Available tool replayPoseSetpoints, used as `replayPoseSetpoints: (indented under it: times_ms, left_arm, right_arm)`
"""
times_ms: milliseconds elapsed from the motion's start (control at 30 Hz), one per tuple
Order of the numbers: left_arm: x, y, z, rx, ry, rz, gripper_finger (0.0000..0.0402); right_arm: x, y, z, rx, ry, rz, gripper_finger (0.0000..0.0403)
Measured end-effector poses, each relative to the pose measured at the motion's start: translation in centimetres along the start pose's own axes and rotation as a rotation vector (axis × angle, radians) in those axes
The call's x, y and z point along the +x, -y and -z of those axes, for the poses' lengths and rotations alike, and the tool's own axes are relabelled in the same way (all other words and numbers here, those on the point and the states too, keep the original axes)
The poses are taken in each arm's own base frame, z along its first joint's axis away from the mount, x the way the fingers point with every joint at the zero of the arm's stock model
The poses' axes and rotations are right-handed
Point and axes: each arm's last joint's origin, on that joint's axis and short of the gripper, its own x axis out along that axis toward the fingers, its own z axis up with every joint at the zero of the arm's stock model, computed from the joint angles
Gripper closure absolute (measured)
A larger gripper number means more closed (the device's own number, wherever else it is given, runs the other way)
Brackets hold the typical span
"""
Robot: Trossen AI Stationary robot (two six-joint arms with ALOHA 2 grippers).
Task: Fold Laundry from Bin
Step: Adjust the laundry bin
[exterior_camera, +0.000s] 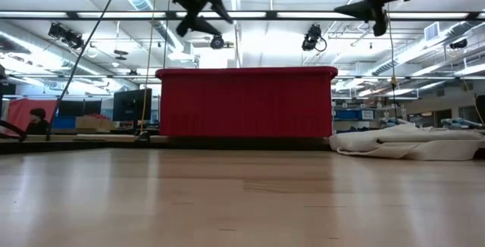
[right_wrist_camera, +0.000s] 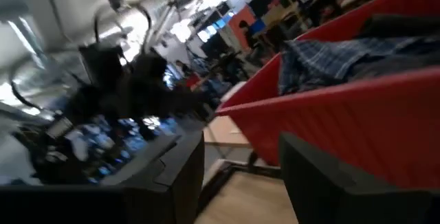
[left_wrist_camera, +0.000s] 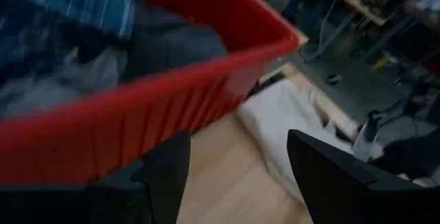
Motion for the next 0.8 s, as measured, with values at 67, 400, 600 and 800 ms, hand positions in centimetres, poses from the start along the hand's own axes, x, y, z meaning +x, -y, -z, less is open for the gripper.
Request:
replayPoseSetpoints:
  times_ms: [67,400,600,800]
  left_arm:
    - [1.3,-0.5,-1.7,-0.003,0.014,0.007,0.0153]
    - [9.9,-3.7,-5.9,0.204,-0.050,0.064,0.0153]
    - [13.9,-6.3,-6.5,0.233,-0.002,0.109,0.0153]
    - [17.2,-7.6,-4.9,0.223,0.005,0.116,0.0153]
  right_arm:
    - [0.9,-0.1,-0.3,-0.028,-0.028,0.041,0.0215]
    - [5.2,2.4,-1.4,0.120,-0.078,0.200,0.0219]
    - [6.1,4.2,-1.8,0.204,-0.104,0.221,0.0219]
    - [6.2,5.0,-2.8,0.121,-0.091,0.235,0.0219]
